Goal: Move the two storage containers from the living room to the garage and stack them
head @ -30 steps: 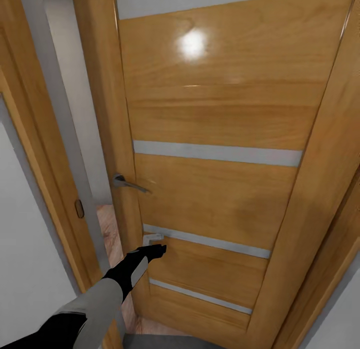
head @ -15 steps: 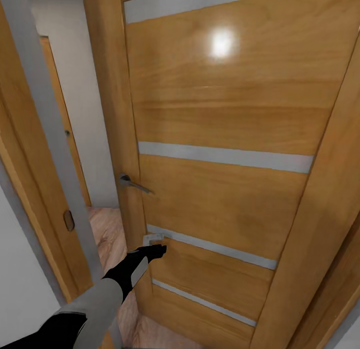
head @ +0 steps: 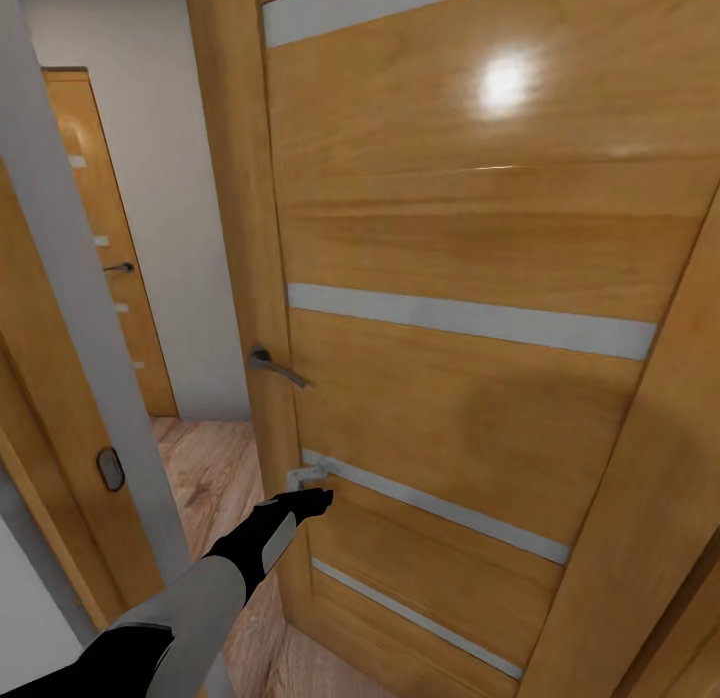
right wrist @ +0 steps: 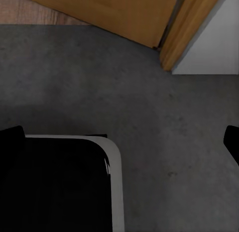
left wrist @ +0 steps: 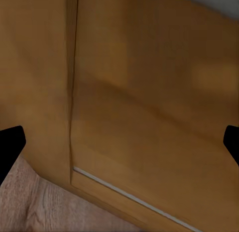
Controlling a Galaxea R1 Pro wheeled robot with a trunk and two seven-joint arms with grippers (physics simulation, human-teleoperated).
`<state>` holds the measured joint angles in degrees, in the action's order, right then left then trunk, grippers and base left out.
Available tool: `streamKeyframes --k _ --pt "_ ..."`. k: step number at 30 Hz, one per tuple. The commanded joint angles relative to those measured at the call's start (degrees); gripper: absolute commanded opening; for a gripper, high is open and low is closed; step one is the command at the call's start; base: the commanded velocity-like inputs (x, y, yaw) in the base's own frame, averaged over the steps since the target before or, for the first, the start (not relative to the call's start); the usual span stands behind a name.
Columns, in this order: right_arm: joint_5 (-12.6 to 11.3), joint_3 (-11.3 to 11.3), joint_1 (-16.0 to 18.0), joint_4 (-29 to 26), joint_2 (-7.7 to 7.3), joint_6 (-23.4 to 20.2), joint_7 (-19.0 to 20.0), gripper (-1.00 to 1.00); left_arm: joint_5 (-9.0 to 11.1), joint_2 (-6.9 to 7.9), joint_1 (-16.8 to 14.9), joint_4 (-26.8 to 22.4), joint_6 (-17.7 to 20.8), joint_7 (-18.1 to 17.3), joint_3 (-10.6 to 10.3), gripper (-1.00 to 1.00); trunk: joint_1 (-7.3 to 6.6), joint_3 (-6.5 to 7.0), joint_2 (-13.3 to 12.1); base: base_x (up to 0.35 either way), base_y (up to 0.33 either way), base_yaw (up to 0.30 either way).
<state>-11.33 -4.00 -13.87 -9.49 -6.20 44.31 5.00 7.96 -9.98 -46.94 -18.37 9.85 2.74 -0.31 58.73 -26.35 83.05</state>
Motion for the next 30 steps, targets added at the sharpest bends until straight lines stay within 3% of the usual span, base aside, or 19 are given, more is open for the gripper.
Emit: streamKeyframes --k 1,12,16,21,30 --pt "-0.6 -0.4 0.0 -0.1 -0.04 0.1 0.3 1.00 0.5 -0.02 0.0 -0.2 0.3 0.2 0.0 1.00 0.00 -0.05 0.0 0.001 0.000 0.000" --pt "-0.6 -0.4 0.0 -0.1 -0.04 0.1 0.3 1.00 0.5 -0.02 0.0 -0.2 0.3 0.2 0.0 1.00 0.00 -0.05 0.0 0.000 0.000 0.000" --pt "-0.6 -0.4 0.0 -0.1 -0.04 0.1 0.3 1.00 0.5 -0.02 0.0 -0.2 0.3 0.2 0.0 1.00 -0.88 0.67 -1.6 0.000 0.000 0.000" --pt "-0.6 -0.4 0.0 -0.1 -0.04 0.1 0.3 1.00 0.5 -0.02 0.0 -0.2 0.3 0.2 0.0 1.00 -0.88 0.67 -1.6 0.000 0.000 0.000" --pt "-0.6 -0.4 0.0 -0.1 -0.04 0.1 0.3 1.00 0.4 -0.02 0.0 -0.2 0.2 0.3 0.0 1.00 -2.85 2.29 -5.2 0.000 0.000 0.000"
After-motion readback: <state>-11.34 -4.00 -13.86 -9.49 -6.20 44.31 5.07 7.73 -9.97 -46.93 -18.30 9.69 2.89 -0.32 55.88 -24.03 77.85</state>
